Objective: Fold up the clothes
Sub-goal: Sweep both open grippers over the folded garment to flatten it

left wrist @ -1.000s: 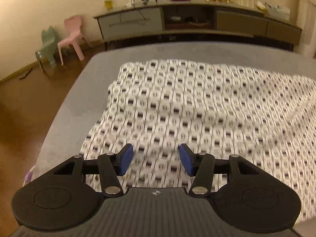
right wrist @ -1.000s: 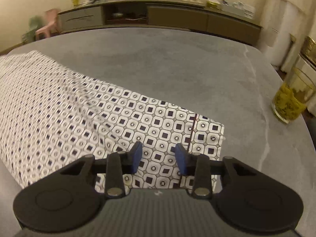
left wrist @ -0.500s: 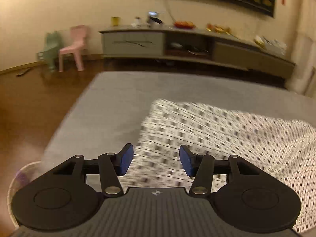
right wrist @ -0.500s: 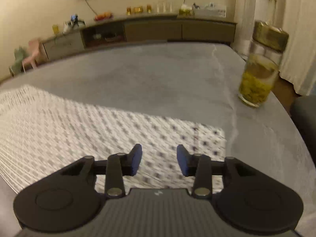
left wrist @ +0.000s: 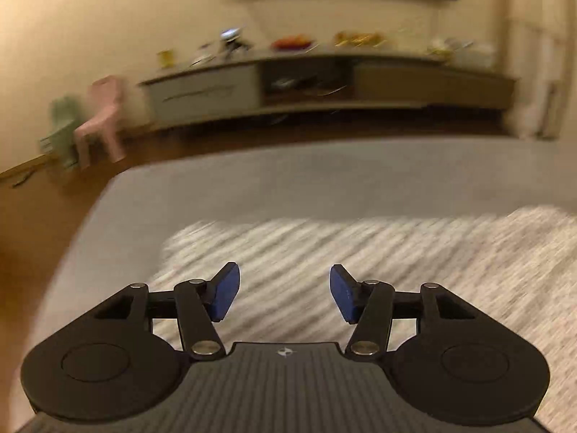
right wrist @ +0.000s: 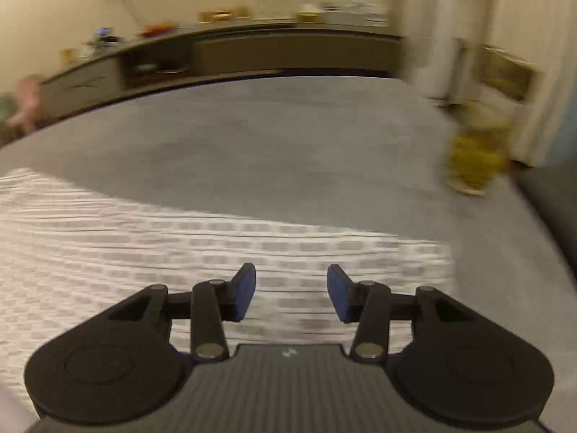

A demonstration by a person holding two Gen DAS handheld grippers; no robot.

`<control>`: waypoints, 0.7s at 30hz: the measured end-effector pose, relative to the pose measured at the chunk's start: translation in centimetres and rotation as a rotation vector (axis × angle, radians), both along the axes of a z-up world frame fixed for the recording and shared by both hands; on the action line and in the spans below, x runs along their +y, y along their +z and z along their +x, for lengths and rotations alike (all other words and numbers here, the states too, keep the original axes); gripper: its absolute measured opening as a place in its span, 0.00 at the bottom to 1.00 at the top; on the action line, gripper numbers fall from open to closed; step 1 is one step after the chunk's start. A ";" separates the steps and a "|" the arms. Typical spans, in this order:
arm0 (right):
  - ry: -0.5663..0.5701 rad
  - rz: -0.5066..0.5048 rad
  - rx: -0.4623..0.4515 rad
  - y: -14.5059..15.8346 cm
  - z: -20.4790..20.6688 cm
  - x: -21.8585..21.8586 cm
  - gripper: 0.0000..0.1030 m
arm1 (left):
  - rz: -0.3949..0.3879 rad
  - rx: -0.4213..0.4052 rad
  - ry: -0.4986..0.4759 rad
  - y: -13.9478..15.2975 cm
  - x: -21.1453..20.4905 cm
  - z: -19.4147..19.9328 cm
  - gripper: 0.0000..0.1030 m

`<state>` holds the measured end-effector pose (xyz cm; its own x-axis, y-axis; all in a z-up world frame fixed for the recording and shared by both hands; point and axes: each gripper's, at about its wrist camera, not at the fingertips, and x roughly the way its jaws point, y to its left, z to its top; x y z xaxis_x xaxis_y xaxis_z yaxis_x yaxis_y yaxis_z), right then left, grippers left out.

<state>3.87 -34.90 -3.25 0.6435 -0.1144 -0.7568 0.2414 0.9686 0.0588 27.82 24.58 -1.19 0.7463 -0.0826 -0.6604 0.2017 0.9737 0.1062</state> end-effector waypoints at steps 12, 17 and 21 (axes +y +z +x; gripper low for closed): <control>0.028 -0.057 0.027 -2.1 4.6 0.0 0.57 | 0.115 0.053 0.142 -3.9 3.5 4.7 0.64; 0.131 -0.053 -0.008 -1.9 4.4 1.3 0.55 | 0.273 0.047 0.295 -3.2 6.5 4.3 0.63; 0.025 -0.052 -0.013 -0.9 4.6 -0.3 0.47 | 0.194 0.038 0.272 -0.5 5.6 2.5 0.58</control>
<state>8.47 -35.19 -4.13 0.6564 -0.1376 -0.7417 0.2169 0.9761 0.0108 30.31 30.15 -1.66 0.6985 0.2462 -0.6720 -0.0556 0.9548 0.2921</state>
